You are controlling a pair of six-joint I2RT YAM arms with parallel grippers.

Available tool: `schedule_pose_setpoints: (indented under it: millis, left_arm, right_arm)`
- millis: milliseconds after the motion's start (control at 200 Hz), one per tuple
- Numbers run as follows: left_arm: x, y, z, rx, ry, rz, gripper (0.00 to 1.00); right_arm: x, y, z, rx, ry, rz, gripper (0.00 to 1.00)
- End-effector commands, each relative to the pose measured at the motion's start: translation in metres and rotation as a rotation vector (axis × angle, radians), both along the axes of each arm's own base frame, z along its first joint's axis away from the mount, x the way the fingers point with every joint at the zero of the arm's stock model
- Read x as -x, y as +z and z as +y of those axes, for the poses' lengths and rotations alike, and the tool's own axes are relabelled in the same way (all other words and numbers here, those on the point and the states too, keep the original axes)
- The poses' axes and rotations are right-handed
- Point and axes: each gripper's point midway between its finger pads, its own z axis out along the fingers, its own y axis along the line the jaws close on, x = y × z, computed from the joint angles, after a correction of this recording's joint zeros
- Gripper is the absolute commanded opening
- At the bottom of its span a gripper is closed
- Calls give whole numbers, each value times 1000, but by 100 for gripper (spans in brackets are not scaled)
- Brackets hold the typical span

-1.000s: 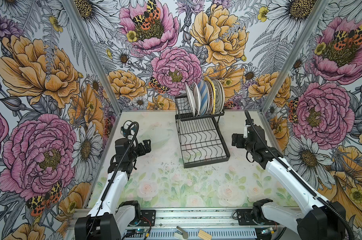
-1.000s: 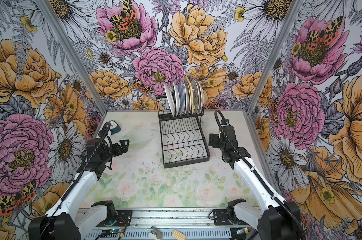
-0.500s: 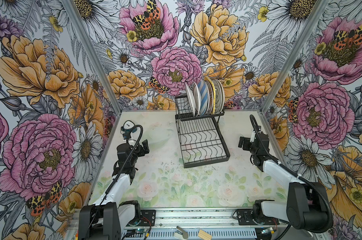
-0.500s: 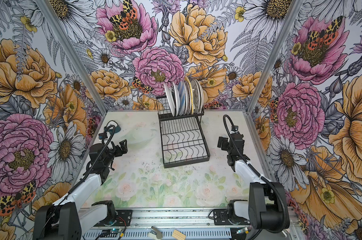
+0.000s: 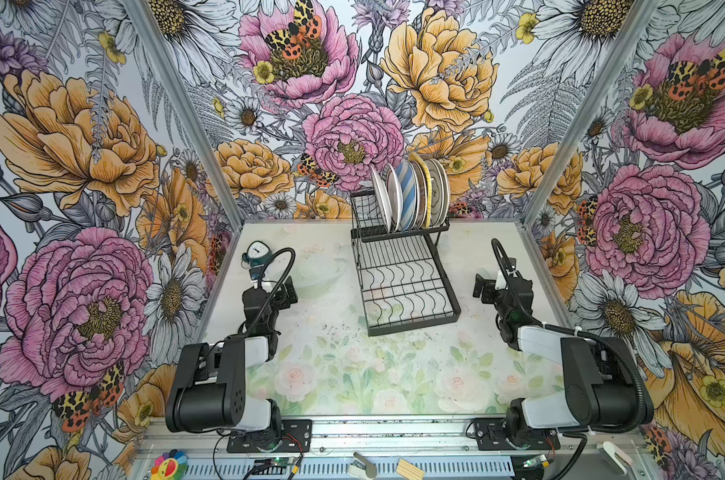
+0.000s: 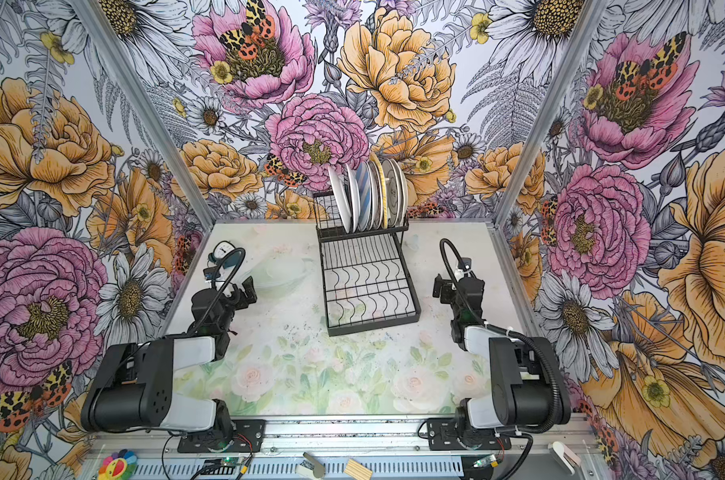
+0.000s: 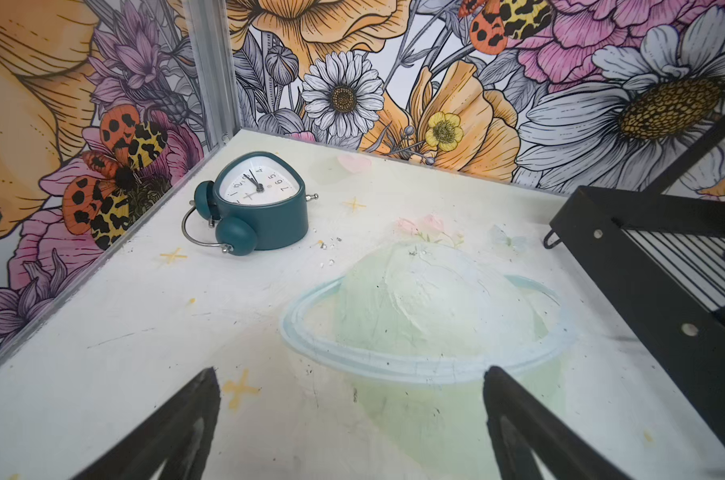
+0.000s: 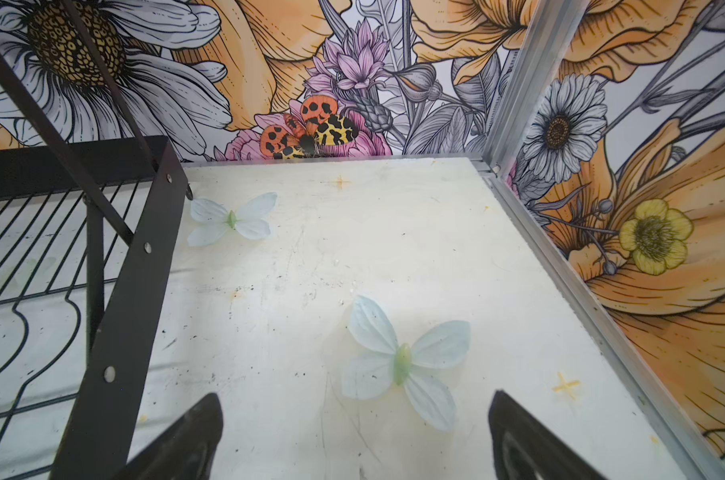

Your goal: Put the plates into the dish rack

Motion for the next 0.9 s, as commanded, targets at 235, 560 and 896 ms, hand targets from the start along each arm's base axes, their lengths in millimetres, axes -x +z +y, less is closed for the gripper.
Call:
schedule_pose_setpoints:
  millis: [235,560,896]
  left_arm:
    - [-7,14,0,-48,29,-108,98]
    - [-7,14,0,-47,28,-111,99]
    - [-7,14,0,-48,28,-110,99]
  right_arm:
    - [-5,1,0,19,0,-91,100]
    - [-2,4,1,29,-5,-112,100]
    - [-3,3,0,29,-12,-109,99]
